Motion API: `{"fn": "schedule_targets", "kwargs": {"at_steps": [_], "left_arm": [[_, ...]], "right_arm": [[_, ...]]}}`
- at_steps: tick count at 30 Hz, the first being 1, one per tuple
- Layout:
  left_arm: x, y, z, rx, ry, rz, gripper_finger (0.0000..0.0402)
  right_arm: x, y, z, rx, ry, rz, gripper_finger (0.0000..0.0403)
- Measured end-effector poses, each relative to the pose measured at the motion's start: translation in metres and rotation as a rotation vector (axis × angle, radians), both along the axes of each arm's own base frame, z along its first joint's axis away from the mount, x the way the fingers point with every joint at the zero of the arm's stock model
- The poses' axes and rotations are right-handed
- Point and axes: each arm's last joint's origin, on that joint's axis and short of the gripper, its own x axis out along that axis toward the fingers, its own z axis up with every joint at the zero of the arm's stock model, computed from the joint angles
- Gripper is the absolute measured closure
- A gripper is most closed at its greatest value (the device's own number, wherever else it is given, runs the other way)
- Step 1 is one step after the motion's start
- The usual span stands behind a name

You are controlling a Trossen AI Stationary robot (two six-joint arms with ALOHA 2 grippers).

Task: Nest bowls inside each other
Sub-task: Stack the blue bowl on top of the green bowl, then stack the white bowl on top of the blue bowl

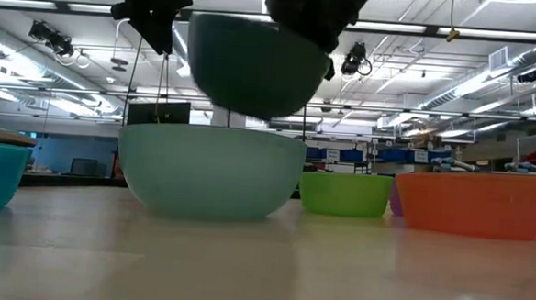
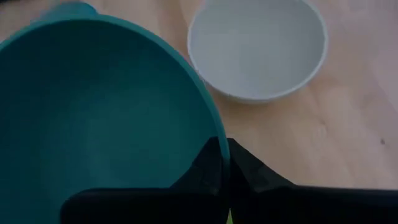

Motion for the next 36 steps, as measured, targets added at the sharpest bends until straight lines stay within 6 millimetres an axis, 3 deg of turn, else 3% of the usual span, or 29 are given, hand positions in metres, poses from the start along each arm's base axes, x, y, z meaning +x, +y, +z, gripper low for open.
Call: {"fn": "schedule_targets", "kwargs": {"at_steps": [5,8,13,17,21,25,31,36], "left_arm": [[0.0,0.0,0.0,-0.013,-0.007,-0.01,0.0257],[0.0,0.0,0.0,-0.013,-0.006,-0.01,0.0257],[0.0,0.0,0.0,-0.013,-0.005,-0.01,0.0257],[0.0,0.0,0.0,-0.012,-0.005,-0.01,0.0257],[0.0,0.0,0.0,-0.011,-0.008,-0.011,0.0257],[0.001,0.0,0.0,-0.01,-0.01,-0.01,0.0257],[0.001,0.0,0.001,-0.006,-0.016,-0.011,0.0257],[0.002,0.001,0.001,0.001,-0.028,-0.014,0.0257]], "right_arm": [[0.014,0.007,-0.033,0.025,0.073,-0.012,0.0397],[0.018,0.008,-0.043,0.062,0.095,0.016,0.0373],[0.017,0.009,-0.039,0.081,0.085,0.021,0.0312],[0.011,0.004,-0.018,-0.003,0.03,-0.007,0.0271],[0.006,-0.017,0.011,-0.16,-0.086,-0.097,0.0248],[0.011,-0.053,0.015,-0.139,-0.168,-0.138,0.0233],[0.026,-0.109,-0.026,0.011,-0.146,-0.195,0.0214],[0.037,-0.13,-0.07,0.208,-0.092,-0.191,0.0201]]}}
